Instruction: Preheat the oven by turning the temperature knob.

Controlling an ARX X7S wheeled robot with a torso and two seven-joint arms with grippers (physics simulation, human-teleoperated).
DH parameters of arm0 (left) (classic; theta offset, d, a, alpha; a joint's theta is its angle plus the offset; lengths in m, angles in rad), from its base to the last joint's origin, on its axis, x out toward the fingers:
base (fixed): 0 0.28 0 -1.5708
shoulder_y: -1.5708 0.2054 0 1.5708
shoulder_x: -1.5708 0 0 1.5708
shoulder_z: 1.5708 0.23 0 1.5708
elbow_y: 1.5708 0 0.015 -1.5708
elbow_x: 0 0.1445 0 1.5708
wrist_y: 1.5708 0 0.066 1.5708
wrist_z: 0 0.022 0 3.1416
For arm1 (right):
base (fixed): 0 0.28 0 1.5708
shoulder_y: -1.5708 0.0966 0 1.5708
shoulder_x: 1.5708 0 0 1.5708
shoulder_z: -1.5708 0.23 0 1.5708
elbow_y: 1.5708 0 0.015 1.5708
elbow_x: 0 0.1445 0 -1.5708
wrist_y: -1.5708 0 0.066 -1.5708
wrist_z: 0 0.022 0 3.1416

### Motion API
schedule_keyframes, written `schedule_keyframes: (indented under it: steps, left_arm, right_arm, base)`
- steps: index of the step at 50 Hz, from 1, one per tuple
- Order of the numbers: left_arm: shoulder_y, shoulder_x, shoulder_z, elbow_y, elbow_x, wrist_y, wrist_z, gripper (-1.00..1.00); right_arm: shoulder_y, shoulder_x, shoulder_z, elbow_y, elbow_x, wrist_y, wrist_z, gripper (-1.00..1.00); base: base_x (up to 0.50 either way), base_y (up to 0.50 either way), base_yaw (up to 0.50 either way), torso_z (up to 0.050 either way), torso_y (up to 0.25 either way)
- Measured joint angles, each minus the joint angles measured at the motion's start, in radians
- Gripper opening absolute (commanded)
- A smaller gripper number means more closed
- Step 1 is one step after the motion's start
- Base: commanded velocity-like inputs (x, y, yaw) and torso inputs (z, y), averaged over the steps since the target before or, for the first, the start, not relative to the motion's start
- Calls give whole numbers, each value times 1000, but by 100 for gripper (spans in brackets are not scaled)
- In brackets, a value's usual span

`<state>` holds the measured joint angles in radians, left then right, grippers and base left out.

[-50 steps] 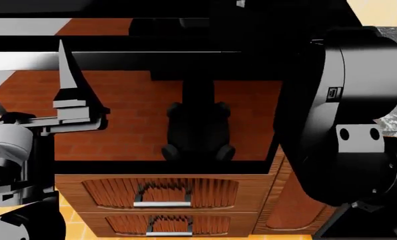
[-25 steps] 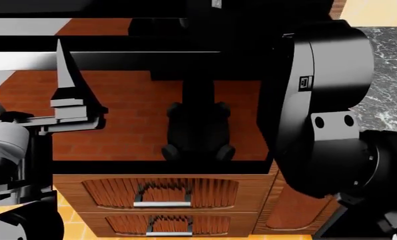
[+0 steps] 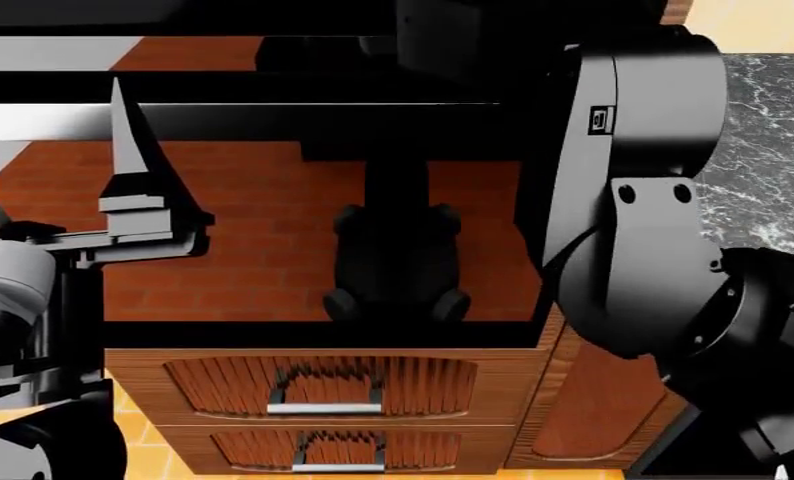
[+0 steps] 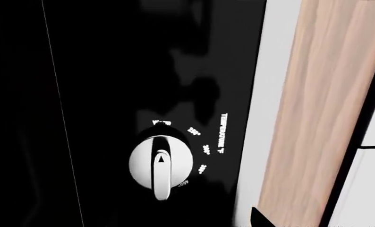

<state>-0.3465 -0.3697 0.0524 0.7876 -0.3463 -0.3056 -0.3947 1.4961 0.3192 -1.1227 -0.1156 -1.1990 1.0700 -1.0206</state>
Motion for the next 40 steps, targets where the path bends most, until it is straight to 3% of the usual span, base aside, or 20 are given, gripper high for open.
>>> schedule_keyframes:
  steps: [40]
  left_arm:
    - [0, -13, -7, 2, -27, 4, -10, 100]
  right_arm:
    - [45, -53, 15, 118, 51, -40, 21, 100]
  base:
    - [0, 0, 0, 0, 0]
